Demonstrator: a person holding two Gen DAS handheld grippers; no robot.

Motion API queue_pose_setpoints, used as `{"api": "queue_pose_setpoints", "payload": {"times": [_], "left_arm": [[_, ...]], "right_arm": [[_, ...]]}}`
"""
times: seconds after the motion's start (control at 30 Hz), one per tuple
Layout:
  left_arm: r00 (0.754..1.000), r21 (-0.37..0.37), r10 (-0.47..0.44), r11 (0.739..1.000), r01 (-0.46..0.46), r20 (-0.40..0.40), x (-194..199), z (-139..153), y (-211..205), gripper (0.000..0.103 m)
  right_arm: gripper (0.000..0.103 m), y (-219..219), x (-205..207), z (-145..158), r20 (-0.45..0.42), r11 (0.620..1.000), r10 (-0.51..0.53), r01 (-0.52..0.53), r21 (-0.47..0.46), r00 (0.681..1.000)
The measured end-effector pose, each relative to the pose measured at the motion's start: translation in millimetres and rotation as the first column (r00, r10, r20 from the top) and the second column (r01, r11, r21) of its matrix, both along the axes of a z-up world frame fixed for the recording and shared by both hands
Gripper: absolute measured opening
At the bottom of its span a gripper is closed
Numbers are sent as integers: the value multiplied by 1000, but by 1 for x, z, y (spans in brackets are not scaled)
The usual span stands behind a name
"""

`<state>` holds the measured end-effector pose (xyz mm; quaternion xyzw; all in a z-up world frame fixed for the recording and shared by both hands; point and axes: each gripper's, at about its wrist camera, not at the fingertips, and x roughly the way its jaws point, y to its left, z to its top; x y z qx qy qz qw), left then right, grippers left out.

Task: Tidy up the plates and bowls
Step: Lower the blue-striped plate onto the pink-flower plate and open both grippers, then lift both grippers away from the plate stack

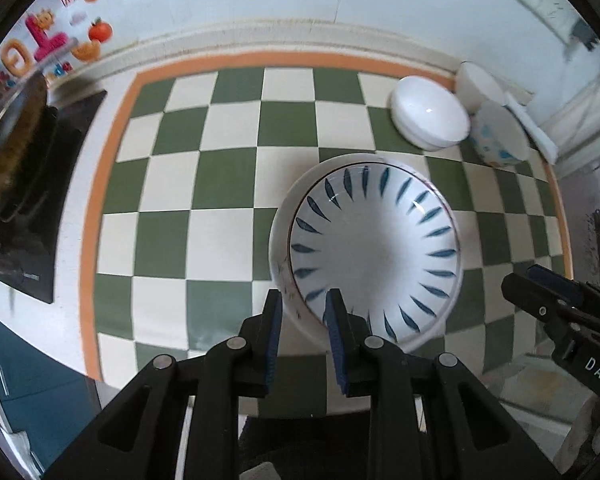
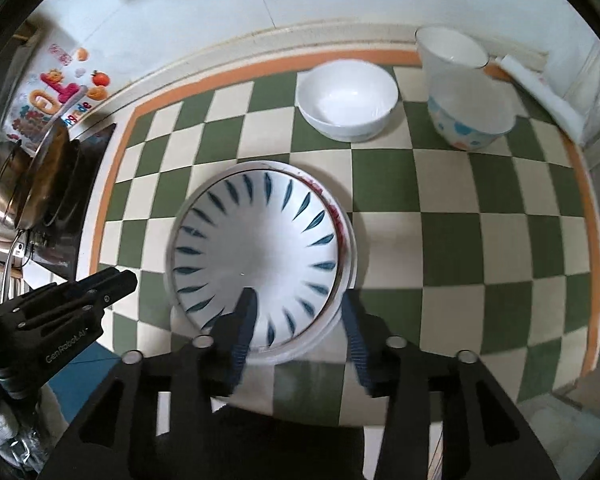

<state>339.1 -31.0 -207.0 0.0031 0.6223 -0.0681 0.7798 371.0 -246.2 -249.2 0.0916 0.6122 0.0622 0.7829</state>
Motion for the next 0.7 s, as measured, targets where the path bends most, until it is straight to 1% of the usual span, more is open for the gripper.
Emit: {"api": "queue_pose_setpoints", "payload": {"times": [0.07,0.13,0.23,0.27,0.3,0.33,0.37,0.4,0.43,0.47,0.53,0.7], "left_arm": [[1000,3,-10,1000,10,25,-14,11,-2,26],[999,0,-19,1000,19,51,-24,26,3,29],[996,-13,-27,1000,28,84,-38,48,9,36],[995,-17,-32,999,34,94,-41,53,10,44],[994,-20,-38,999,40,103,-45,60,12,55],[993,-24,-43,999,45,114,-50,66,14,60],[991,-30,-48,998,52,125,-54,73,15,72],[989,-36,-51,998,56,138,-58,79,16,80],[987,-39,-55,997,61,149,-62,84,16,82],[985,-39,-61,997,68,162,-67,90,16,85],[981,-43,-68,996,76,180,-75,99,16,89],[975,-65,-66,995,81,212,-93,116,20,94]], "right_arm": [[61,5,-17,16,26,1000,-4,5,-5,1000],[68,13,-33,35,65,1000,-3,5,-30,998],[73,21,-54,58,113,999,-14,19,-40,993],[77,23,-61,67,127,999,-20,25,-37,992],[78,24,-67,73,139,999,-27,32,-32,990],[82,25,-74,81,153,999,-37,42,-28,987],[84,26,-81,87,164,998,-43,48,-27,986],[84,28,-88,95,180,998,-49,55,-29,982],[86,28,-92,100,194,998,-51,59,-35,980],[91,29,-98,106,209,997,-54,64,-41,976],[95,28,-108,115,221,996,-70,79,-32,973],[98,29,-128,131,247,994,-94,104,-26,965]]}}
